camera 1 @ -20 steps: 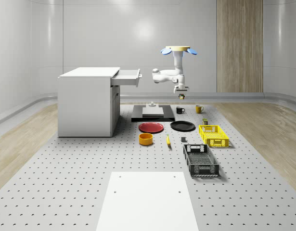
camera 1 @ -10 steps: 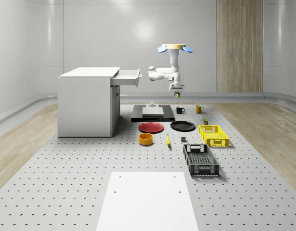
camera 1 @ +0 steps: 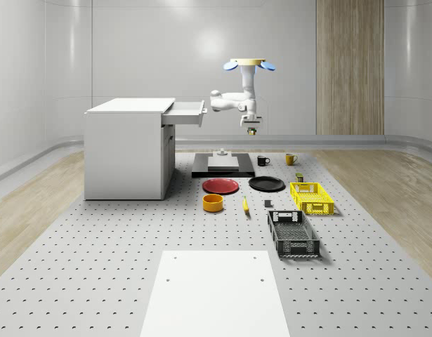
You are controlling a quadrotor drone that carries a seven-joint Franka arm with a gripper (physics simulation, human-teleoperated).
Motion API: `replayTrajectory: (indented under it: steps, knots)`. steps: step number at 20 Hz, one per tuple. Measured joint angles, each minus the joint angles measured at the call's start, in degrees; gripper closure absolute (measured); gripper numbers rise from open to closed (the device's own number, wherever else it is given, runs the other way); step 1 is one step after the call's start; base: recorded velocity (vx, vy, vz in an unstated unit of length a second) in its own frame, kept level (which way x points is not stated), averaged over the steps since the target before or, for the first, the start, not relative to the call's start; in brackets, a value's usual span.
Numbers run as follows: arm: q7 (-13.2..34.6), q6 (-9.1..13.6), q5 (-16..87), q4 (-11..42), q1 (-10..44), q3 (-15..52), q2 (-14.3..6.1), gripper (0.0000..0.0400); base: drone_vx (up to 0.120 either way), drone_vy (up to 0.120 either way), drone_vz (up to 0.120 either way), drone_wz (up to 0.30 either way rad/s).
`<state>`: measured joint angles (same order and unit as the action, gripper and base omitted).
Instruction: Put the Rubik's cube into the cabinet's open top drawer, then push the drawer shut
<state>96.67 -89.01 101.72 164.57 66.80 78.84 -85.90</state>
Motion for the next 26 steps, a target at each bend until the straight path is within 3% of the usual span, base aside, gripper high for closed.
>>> replayTrajectory:
  steps: [26]
  knots:
    - [0.3, -1.7, -0.7, -0.1, 0.4, 0.3, -1.8, 0.0075, 0.0, -0.12, 0.12, 0.0]
